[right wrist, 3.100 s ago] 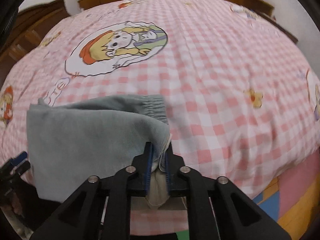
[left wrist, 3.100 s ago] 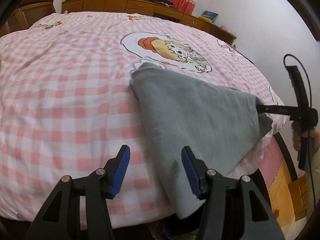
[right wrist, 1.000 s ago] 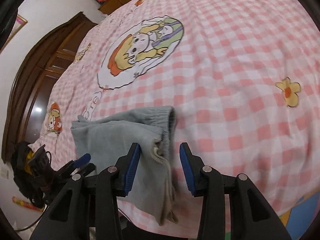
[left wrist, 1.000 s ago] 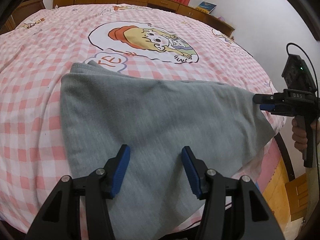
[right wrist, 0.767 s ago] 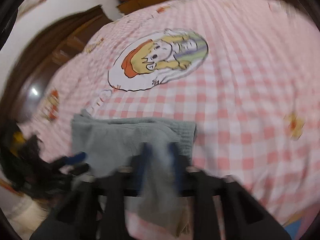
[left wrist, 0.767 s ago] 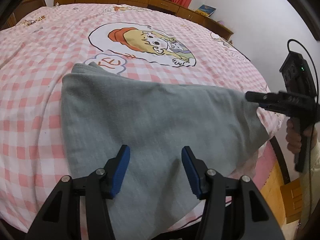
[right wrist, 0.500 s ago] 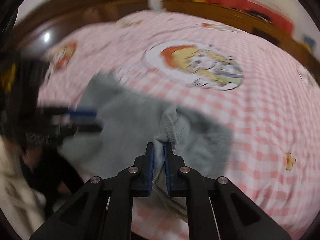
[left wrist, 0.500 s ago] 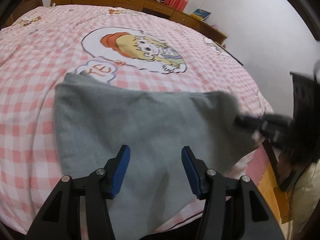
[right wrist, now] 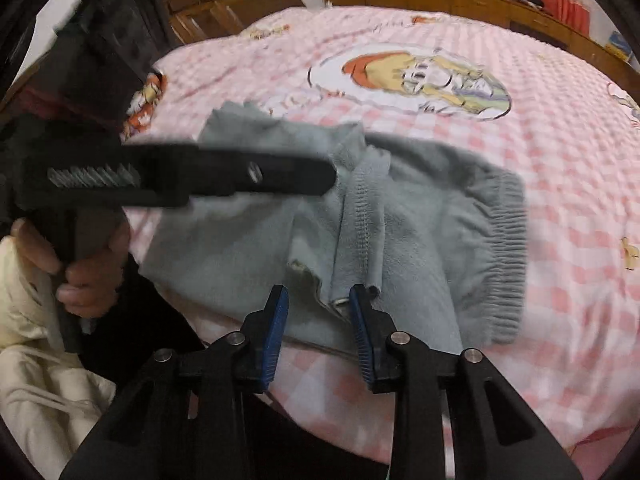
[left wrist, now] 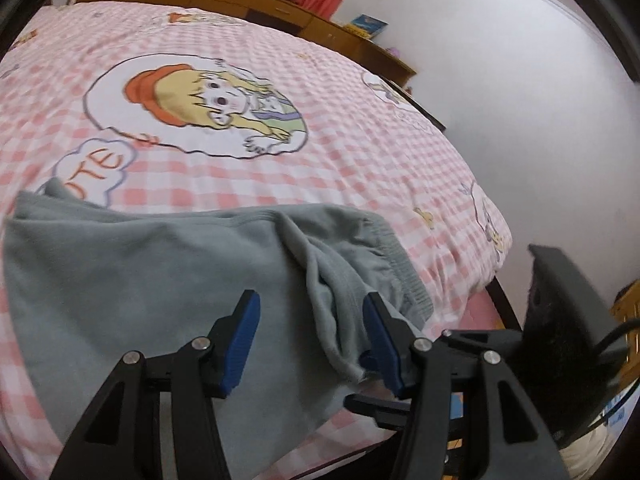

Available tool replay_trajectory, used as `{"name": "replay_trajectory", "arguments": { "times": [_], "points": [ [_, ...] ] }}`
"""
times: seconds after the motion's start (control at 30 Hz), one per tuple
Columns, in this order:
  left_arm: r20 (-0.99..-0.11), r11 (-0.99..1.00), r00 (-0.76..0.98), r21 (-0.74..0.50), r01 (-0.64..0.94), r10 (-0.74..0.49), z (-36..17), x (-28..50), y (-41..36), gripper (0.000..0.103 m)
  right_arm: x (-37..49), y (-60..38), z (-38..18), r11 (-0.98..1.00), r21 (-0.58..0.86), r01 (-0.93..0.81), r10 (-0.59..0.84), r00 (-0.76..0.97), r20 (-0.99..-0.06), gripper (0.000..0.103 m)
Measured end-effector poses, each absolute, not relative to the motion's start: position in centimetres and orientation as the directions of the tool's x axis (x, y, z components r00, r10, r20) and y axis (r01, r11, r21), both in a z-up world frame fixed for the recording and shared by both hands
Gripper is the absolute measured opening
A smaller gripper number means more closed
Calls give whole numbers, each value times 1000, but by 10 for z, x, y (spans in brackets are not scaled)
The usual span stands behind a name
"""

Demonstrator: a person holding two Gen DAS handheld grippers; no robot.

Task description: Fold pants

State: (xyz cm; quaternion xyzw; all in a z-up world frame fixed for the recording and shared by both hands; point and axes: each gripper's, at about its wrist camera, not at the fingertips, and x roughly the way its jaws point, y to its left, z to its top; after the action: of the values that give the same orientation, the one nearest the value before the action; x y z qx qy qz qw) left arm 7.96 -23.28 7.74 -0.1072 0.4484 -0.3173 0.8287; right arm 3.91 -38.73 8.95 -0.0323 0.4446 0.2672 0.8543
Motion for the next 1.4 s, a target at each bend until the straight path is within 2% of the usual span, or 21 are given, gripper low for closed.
{"name": "replay_trajectory", "arguments": {
  "times": [0.23,0.37,0.5,0.6,0.63,0.67,0.7,0.8,0.97,1.1,1.2,1.23,1.3,1.4],
  "points": [
    [-666,711,290,-539,451,-688,67,81,-249,51,33,-412,104,881,210,-425,429,527,-733,35],
    [-679,709,276,-517,479,-681,68,77,-260,29,54,-420,93,866,309,-394,481,487,-729,35],
    [-687,712,269,-510,483,-675,70,75,-262,19,64,-414,86,835,343,-430,530,462,-711,35],
    [-678,702,257,-537,467,-689,71,76,-257,19,67,-412,81,823,358,-441,549,453,-703,33],
    [-676,703,260,-539,463,-689,71,75,-255,19,69,-411,78,819,366,-442,555,446,-703,29],
    [-678,708,266,-534,462,-685,71,74,-252,20,70,-410,77,819,365,-443,554,444,-704,13],
    [-682,715,273,-527,460,-679,71,74,-250,20,70,-409,77,822,357,-443,548,446,-707,5],
    [-688,720,272,-524,455,-672,69,77,-246,20,70,-412,88,835,306,-456,521,480,-706,4],
    [-638,664,260,-545,512,-725,86,91,-261,16,93,-430,127,886,159,-436,408,568,-715,4],
    [-617,643,279,-505,576,-735,104,109,-292,17,128,-451,132,942,59,-330,258,602,-755,5],
    [-646,669,288,-479,569,-707,106,118,-304,18,140,-472,132,976,39,-214,166,616,-770,7],
    [-639,664,285,-490,565,-714,106,118,-301,19,138,-477,135,979,55,-196,168,621,-765,8],
    [-634,666,295,-490,562,-715,105,114,-290,31,129,-481,145,972,117,-206,223,631,-743,8],
    [-655,725,367,-428,540,-660,104,108,-262,33,105,-467,158,931,193,-309,350,612,-710,12]
  ]
}}
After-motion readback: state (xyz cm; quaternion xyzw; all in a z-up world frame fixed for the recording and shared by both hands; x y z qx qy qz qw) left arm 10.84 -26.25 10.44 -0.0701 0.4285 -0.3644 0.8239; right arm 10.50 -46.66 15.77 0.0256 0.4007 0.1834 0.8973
